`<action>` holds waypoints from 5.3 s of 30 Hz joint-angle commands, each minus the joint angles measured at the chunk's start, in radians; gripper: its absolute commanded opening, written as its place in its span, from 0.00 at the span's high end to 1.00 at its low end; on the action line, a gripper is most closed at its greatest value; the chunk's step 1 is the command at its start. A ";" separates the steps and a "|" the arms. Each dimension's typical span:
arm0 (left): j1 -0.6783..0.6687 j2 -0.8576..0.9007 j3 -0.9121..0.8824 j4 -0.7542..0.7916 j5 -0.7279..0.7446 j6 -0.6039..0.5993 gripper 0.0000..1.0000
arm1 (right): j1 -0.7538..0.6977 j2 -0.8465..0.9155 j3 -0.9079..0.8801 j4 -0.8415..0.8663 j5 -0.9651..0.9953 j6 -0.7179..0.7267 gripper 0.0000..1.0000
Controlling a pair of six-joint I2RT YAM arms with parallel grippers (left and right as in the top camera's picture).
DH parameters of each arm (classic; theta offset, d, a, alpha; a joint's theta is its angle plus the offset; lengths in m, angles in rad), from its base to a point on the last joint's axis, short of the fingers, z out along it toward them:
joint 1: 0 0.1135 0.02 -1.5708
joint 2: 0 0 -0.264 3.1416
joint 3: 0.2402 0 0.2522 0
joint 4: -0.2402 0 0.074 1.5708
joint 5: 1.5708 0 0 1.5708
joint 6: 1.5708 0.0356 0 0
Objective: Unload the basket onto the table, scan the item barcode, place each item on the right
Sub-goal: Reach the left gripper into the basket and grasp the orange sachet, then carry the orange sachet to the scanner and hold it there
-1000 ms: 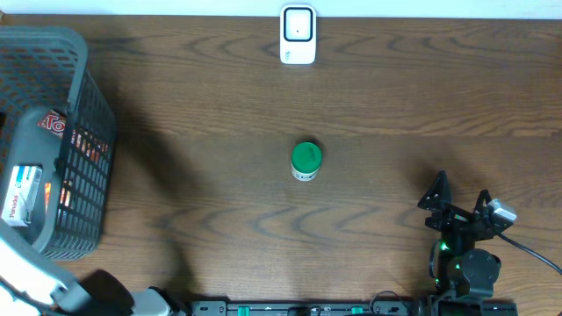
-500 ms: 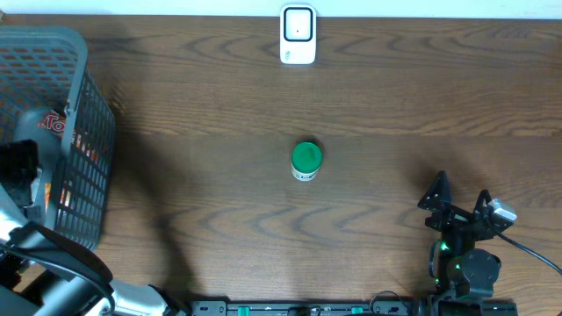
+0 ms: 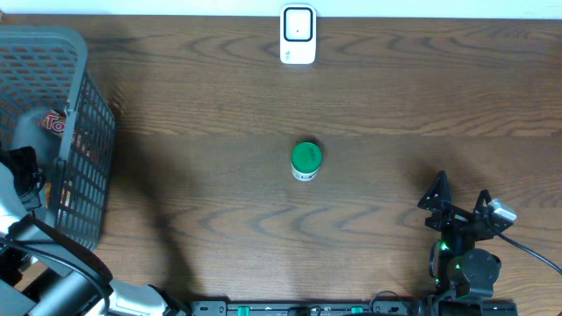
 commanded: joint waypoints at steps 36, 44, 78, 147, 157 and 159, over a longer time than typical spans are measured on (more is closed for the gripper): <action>0.005 0.172 0.108 0.023 0.344 0.221 0.41 | 0.008 -0.006 -0.002 -0.002 0.010 0.009 0.01; 0.005 -0.105 0.311 0.021 0.505 0.220 0.41 | 0.008 -0.006 -0.002 -0.002 0.010 0.009 0.01; -1.067 -0.070 0.164 -0.278 -0.071 0.062 0.38 | 0.008 -0.006 -0.002 -0.002 0.010 0.009 0.01; -1.229 0.054 -0.309 -0.011 -0.236 -0.390 0.92 | 0.008 -0.006 -0.002 -0.002 0.010 0.009 0.01; -1.229 0.068 -0.309 -0.002 0.008 -0.389 0.92 | 0.008 -0.006 -0.002 -0.002 0.010 0.009 0.01; -1.229 0.068 -0.309 -0.001 0.053 -0.389 0.92 | 0.008 -0.006 -0.002 -0.002 0.010 0.009 0.01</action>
